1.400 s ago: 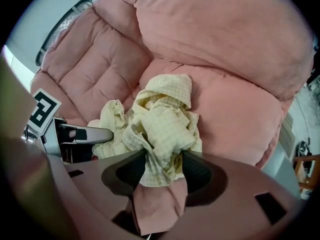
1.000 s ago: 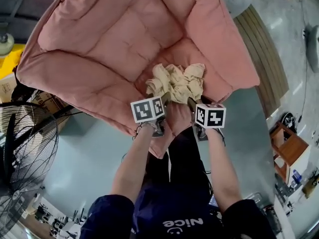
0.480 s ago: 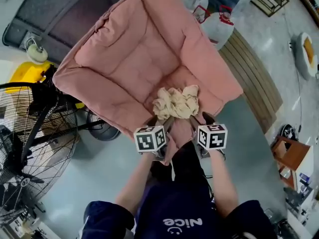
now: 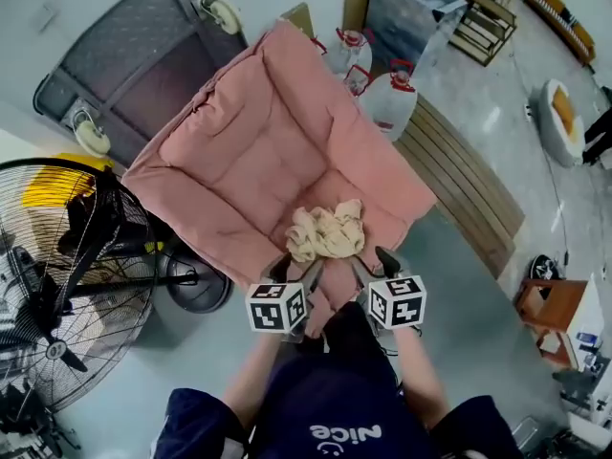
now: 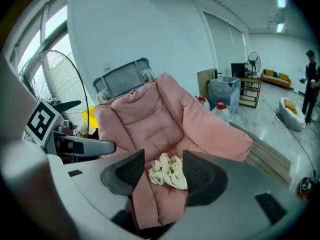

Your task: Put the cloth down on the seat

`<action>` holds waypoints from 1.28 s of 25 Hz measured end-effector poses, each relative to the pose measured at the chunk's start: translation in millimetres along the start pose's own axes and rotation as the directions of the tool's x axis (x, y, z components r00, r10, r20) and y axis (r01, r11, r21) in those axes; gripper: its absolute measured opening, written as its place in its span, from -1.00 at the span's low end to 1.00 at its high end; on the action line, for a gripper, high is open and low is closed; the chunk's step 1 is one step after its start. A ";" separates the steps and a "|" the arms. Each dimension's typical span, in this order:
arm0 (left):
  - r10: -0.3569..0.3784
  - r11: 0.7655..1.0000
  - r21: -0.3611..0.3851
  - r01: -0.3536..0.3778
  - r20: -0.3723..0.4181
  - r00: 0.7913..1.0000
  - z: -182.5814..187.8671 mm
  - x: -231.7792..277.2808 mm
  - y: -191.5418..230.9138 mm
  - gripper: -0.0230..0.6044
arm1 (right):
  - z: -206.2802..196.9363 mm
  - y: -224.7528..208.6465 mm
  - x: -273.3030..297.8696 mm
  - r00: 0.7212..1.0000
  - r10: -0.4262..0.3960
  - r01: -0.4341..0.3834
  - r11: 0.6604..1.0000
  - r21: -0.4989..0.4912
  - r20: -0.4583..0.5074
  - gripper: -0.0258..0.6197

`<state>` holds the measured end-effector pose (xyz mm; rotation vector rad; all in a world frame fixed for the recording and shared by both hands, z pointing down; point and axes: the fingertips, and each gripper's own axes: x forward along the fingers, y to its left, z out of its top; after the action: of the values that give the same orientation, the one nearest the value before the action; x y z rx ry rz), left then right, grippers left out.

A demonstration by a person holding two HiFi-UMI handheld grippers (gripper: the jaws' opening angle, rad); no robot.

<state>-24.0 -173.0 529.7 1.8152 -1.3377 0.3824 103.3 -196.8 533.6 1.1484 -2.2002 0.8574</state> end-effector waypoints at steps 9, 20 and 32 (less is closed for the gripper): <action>-0.031 0.996 0.087 0.022 0.108 0.994 25.4 -68.3 -31.5 0.11 | 36.9 33.8 -68.4 0.992 0.033 -0.024 0.997 -0.075 0.126 -0.23; -0.093 0.979 0.200 0.037 0.276 0.957 55.7 -127.1 -61.8 0.11 | 68.3 72.3 -123.4 0.953 0.028 0.013 0.991 -0.134 0.301 -0.23; -0.136 0.969 0.242 0.057 0.321 0.937 55.5 -142.8 -71.2 0.00 | 64.4 80.4 -137.7 0.943 0.038 0.024 0.983 -0.182 0.329 -0.24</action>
<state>-27.9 -117.0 370.4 2.2072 -1.4721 0.1832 96.3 -135.9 373.0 1.2676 -2.4931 0.4743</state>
